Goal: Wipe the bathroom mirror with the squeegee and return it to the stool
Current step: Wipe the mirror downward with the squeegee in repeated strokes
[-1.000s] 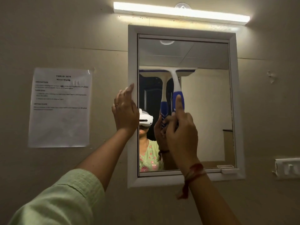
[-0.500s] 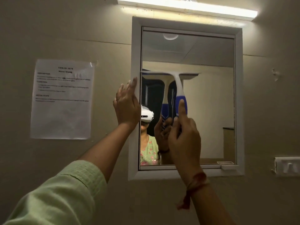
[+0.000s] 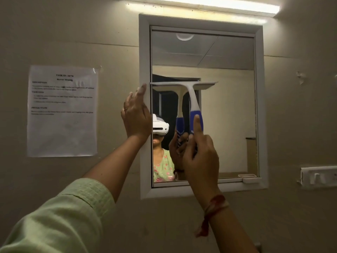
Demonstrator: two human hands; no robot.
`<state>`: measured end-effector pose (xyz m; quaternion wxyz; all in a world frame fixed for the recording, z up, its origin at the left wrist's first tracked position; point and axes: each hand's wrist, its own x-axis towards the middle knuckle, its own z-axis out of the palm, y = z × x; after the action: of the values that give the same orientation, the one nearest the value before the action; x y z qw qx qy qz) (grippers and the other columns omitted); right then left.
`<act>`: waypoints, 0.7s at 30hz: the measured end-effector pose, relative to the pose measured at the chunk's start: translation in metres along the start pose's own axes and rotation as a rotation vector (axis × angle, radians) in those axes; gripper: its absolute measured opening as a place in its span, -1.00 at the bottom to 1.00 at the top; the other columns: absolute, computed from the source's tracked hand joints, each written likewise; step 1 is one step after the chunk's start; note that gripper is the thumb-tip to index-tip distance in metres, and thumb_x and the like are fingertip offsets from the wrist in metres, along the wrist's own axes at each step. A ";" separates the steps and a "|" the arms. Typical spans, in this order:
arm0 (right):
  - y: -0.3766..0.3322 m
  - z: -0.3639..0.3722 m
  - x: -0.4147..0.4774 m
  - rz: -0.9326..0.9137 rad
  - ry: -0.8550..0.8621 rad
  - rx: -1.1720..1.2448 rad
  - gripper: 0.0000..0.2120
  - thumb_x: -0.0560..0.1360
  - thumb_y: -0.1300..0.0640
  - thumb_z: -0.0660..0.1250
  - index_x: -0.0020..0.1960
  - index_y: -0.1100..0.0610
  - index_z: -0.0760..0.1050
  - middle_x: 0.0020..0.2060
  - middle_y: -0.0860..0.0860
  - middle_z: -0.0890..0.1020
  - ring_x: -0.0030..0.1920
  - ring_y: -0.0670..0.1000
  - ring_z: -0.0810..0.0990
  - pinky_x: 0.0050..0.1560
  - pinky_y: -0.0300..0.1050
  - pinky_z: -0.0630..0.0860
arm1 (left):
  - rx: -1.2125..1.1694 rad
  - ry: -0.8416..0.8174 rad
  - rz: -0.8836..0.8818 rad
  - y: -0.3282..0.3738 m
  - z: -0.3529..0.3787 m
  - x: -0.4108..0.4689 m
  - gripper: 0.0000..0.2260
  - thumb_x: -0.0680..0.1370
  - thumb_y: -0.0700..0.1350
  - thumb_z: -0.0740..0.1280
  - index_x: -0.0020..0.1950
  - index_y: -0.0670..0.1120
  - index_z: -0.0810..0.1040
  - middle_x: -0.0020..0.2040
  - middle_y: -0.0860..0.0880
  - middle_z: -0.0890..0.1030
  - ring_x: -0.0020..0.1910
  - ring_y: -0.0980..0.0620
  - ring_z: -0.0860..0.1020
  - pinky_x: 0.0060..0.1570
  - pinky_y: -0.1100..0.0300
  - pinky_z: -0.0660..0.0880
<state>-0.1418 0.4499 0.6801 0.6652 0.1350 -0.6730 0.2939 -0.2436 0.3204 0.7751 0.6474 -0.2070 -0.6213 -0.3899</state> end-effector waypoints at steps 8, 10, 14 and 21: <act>0.003 0.003 -0.021 0.044 -0.035 0.017 -0.51 0.58 -0.05 -0.01 0.47 0.04 0.04 -0.06 0.15 0.51 -0.23 -0.03 0.53 -0.15 -0.08 0.60 | 0.014 0.011 0.005 0.000 0.001 -0.001 -0.60 0.57 -0.13 0.01 0.40 0.00 0.32 0.26 -0.11 0.52 0.35 -0.16 0.35 0.23 -0.07 0.32; 0.005 0.001 -0.041 0.045 -0.054 0.031 -0.51 0.58 -0.10 -0.05 0.47 0.01 0.02 -0.04 0.15 0.50 -0.23 -0.07 0.52 -0.17 -0.17 0.59 | 0.017 0.005 0.005 0.001 0.001 -0.001 -0.60 0.57 -0.13 0.01 0.40 0.00 0.32 0.27 -0.11 0.51 0.35 -0.15 0.35 0.23 -0.06 0.31; 0.002 -0.002 -0.030 0.037 -0.017 0.024 -0.52 0.58 -0.02 0.03 0.47 0.04 0.08 -0.11 0.11 0.50 -0.29 -0.10 0.49 -0.22 -0.23 0.54 | 0.024 0.010 0.005 0.001 0.001 -0.001 -0.60 0.57 -0.12 0.01 0.41 0.01 0.32 0.28 -0.10 0.50 0.35 -0.14 0.35 0.24 -0.05 0.31; 0.006 -0.001 -0.022 0.045 -0.034 0.007 -0.50 0.57 0.08 0.12 0.47 0.03 0.05 -0.12 0.11 0.50 -0.30 -0.08 0.49 -0.22 -0.19 0.56 | 0.012 0.009 0.033 -0.003 0.001 0.001 -0.61 0.59 -0.17 0.03 0.41 -0.01 0.30 0.20 -0.17 0.55 0.28 -0.18 0.42 0.27 -0.05 0.35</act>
<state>-0.1429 0.4509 0.6571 0.6462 0.1272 -0.6862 0.3089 -0.2467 0.3193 0.7753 0.6580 -0.2116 -0.6170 -0.3763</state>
